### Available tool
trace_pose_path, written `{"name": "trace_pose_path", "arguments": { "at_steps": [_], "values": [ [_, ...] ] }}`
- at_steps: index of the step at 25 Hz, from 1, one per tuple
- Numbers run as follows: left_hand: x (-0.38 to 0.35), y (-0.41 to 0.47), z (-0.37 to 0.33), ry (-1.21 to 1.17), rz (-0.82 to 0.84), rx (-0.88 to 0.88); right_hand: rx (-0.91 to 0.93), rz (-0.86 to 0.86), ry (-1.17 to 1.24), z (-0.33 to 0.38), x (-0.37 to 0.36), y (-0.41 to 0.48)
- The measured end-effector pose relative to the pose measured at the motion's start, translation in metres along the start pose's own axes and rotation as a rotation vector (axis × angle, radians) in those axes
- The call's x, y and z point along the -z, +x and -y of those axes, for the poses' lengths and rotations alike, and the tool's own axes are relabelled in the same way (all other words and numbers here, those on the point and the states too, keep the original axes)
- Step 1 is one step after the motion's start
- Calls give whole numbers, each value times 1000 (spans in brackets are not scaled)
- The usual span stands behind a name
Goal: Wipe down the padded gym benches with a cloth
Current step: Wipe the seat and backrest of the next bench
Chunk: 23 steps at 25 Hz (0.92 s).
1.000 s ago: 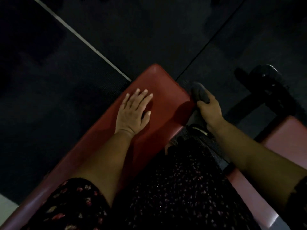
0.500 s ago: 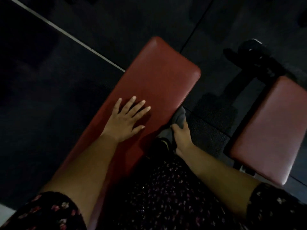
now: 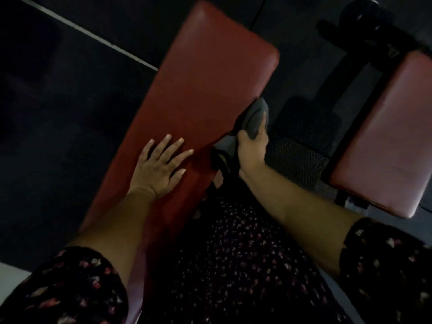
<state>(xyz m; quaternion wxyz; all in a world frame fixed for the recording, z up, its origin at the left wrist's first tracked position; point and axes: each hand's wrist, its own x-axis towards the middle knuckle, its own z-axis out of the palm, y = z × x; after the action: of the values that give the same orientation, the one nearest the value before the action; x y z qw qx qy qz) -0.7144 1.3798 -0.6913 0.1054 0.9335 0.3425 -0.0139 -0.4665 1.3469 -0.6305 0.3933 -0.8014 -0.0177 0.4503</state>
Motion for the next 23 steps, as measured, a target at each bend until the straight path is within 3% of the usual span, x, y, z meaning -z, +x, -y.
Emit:
{"name": "trace_pose_path", "arguments": {
  "at_steps": [4,10,15,20,23],
  "values": [
    [2,5,-3,-3,-38,-6,-44,35,-149,-18,-4,-16],
    [-3,3,-2,-55,-81,7,-15,68,-327,5,29,42],
    [-3,1,-2,-46,-72,7,-22,-25,-193,-18,-4,-4],
    [-4,-1,0,-49,-80,-6,28,24,-266,-79,-16,-80],
    [-1,0,0,-41,-72,-30,73,75,-107,-91,-16,-73]
  ]
}}
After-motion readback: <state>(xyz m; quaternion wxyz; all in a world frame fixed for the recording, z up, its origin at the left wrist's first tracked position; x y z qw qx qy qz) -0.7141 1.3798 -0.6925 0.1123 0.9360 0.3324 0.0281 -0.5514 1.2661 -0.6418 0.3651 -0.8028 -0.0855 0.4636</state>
